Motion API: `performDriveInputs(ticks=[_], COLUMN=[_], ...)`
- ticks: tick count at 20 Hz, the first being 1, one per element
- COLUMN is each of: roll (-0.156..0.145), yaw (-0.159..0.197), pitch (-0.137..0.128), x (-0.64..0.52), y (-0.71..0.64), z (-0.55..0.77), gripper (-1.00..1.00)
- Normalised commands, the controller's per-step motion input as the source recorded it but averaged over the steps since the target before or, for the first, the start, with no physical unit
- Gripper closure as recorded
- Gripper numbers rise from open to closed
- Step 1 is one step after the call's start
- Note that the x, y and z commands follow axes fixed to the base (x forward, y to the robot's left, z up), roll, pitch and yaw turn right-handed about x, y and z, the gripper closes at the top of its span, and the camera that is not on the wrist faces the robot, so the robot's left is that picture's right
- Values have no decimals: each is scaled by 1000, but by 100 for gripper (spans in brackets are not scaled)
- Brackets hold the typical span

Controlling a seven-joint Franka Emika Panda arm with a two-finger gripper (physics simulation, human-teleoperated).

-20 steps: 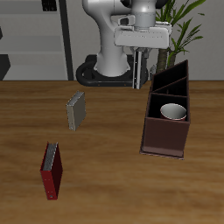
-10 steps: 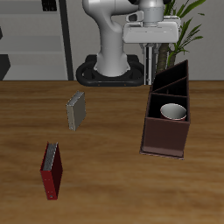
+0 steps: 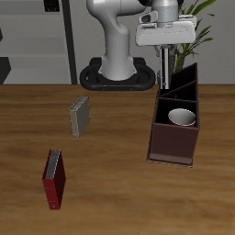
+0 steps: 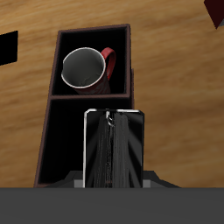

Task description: Place the red mug into the left desk caddy's right compartment and place the striped book into the left desk caddy's back compartment

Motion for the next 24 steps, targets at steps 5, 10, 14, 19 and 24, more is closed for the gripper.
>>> performDriveInputs(ticks=[5, 10, 14, 19, 24], roll=[13, 32, 61, 24, 2], yaw=[9, 2, 20, -7, -9], pitch=[-4, 16, -23, -2, 6], x=[210, 112, 4, 89, 125], y=[237, 281, 364, 190, 66], z=[44, 31, 69, 28, -50], gripper=[100, 100, 100, 100, 100])
